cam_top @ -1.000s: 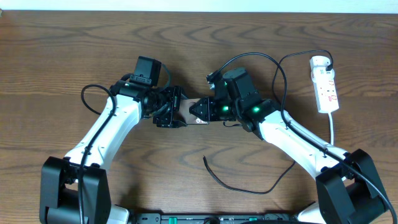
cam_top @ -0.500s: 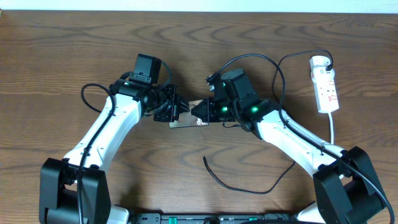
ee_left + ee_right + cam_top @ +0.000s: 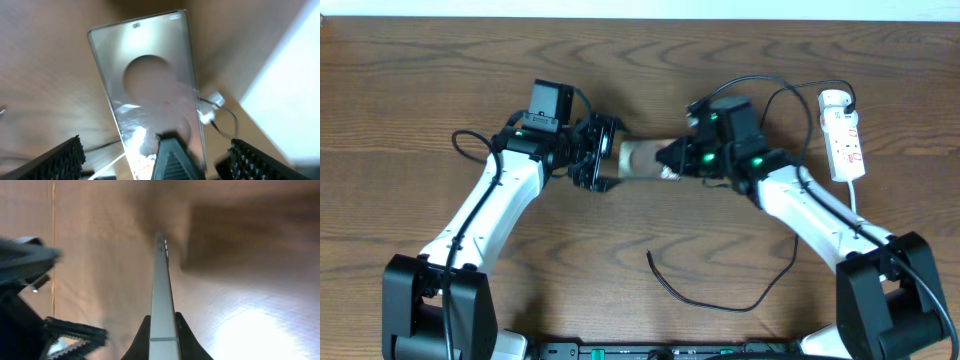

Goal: Plug charger to phone and switch on socket
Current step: 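Rotate the phone with both grippers and raise it upright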

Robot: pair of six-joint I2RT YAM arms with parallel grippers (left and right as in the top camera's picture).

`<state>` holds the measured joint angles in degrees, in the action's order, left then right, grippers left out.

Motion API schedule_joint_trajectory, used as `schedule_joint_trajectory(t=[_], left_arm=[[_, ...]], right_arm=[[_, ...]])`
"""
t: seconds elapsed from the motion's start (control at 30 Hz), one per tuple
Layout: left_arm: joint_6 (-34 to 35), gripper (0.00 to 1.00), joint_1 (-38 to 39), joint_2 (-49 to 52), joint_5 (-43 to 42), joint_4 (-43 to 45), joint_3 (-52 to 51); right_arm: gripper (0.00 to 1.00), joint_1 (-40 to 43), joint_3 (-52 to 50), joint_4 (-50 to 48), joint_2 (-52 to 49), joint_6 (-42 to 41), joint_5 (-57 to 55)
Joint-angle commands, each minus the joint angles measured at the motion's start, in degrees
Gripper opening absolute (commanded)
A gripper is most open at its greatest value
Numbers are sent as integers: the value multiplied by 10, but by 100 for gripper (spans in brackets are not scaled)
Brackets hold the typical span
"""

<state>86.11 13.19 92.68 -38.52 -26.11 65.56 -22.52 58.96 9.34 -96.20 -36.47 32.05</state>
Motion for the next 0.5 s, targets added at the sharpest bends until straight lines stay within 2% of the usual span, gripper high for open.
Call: schedule_joint_trajectory(t=[0.0, 0.1, 0.27, 0.47], left_arm=[[-129, 90, -6, -11, -41, 59, 12], [-199, 90, -6, -11, -61, 133, 12], [-232, 91, -6, -11, -68, 231, 12], [-235, 91, -6, -11, -49, 296, 12]], right_arm=[[1, 40, 8, -18, 4, -29, 19], [1, 72, 8, -49, 4, -85, 49], [1, 108, 8, -115, 4, -244, 84], [1, 113, 8, -235, 4, -414, 88]])
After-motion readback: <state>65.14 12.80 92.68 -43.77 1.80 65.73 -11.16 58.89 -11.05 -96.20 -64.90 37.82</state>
